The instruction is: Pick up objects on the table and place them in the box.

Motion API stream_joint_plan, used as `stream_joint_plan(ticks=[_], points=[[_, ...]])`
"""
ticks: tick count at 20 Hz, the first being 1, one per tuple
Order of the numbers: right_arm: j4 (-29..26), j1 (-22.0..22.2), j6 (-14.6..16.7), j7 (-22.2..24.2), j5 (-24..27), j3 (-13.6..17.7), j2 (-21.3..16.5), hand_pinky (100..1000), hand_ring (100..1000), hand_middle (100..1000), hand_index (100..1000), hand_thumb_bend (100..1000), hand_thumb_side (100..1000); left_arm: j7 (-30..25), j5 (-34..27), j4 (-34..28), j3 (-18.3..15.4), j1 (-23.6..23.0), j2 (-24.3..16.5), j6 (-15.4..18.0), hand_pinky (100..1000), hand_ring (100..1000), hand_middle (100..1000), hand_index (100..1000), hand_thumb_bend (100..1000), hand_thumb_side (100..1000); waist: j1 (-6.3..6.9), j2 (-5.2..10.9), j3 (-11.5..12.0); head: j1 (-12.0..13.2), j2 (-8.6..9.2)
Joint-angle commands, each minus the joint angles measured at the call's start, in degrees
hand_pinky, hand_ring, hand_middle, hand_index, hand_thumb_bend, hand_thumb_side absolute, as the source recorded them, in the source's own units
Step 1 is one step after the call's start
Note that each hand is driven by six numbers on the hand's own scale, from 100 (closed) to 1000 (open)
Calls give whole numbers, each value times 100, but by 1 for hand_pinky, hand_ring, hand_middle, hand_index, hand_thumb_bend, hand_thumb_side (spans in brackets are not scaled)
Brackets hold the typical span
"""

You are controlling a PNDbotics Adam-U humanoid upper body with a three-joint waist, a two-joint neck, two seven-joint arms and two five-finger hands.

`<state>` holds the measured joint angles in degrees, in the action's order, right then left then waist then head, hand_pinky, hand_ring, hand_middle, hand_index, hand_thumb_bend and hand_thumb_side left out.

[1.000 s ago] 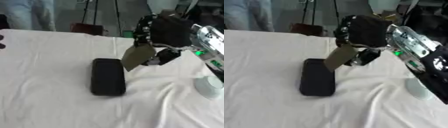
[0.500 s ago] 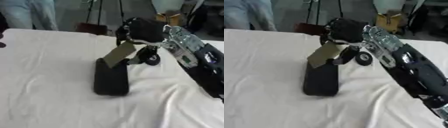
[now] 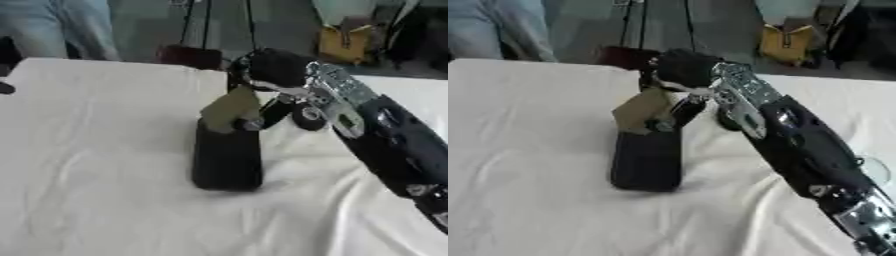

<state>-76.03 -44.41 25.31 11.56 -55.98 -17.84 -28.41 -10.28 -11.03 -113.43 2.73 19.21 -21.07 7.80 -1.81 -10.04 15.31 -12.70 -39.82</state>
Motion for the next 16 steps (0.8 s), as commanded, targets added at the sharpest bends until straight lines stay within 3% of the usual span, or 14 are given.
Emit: stream_joint_plan(ticks=[1, 9, 16], points=[[96, -140, -224, -258, -231, 184, 3, 582, 565, 519, 556, 277, 406, -21, -28, -117, 7, 115, -44, 15, 647, 713, 757, 886, 188, 984, 34, 58, 19, -17, 9], [301, 9, -779, -887, -833, -79, 80, 587, 574, 521, 553, 278, 405, -7, -2, -117, -3, 92, -31, 13, 646, 713, 757, 887, 188, 985, 20, 43, 17, -20, 12], [519, 103, -735, -1419, -1204, -213, 221, 581, 570, 518, 552, 272, 409, 7, 14, -117, -3, 83, -25, 14, 646, 713, 757, 887, 188, 986, 21, 39, 10, -30, -2]])
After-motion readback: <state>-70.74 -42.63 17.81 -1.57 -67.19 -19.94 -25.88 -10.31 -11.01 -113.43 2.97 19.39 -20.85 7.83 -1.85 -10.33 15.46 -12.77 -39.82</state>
